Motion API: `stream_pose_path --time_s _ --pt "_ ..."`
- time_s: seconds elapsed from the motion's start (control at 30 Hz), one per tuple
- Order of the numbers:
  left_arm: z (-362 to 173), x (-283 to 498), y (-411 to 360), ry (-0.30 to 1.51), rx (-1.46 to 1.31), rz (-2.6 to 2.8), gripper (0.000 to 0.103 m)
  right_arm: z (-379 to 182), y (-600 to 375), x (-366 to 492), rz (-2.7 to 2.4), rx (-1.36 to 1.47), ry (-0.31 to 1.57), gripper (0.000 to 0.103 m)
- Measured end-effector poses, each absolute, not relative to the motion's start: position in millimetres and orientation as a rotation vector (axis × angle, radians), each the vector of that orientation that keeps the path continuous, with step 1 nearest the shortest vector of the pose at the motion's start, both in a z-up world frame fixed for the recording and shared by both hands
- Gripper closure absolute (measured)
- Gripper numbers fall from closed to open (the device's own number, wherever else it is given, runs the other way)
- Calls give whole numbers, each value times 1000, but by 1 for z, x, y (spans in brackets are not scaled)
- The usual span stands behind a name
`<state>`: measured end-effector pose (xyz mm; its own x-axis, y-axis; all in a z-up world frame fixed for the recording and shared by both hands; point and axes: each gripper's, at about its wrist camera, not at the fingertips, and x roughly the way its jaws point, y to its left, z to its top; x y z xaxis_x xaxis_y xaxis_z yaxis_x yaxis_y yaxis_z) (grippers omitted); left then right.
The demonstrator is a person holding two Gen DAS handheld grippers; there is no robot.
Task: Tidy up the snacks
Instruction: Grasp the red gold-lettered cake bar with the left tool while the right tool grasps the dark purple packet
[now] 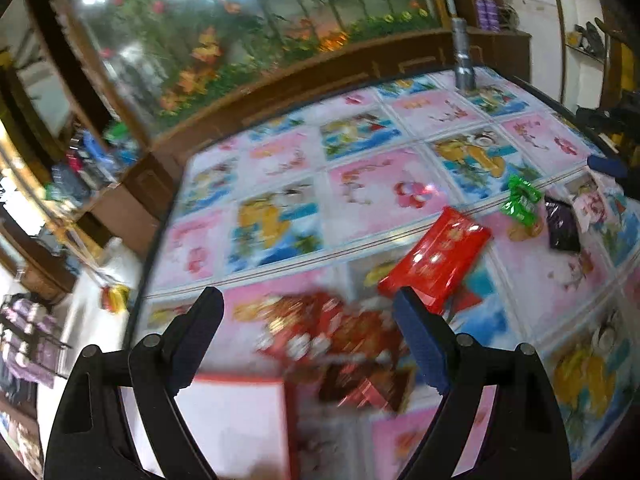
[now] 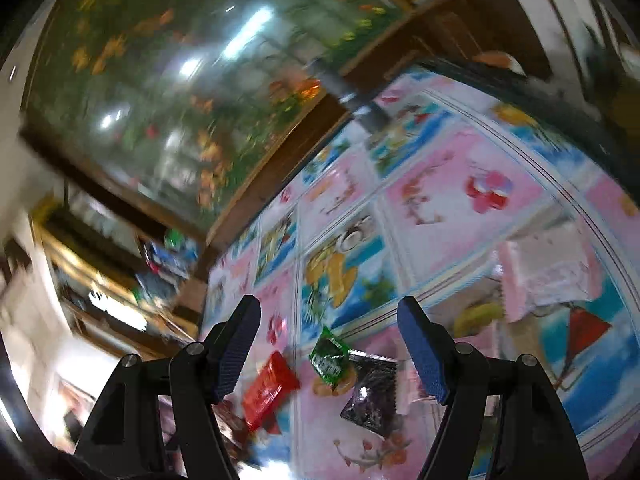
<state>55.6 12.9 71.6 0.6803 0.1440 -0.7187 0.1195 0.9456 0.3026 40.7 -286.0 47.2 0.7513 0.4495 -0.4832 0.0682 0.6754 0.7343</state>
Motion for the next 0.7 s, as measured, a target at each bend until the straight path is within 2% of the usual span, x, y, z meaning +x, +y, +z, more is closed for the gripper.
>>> stream_pose_path --time_s 0.3,0.5,0.7 --pt "38 119 -30 902 353 -90 16 48 -285 42 255 818 713 29" --pt "22 121 -41 924 353 -172 15 52 -300 40 257 857 703 29" --pt "18 111 -44 925 342 -253 15 47 -276 50 345 821 806 29"
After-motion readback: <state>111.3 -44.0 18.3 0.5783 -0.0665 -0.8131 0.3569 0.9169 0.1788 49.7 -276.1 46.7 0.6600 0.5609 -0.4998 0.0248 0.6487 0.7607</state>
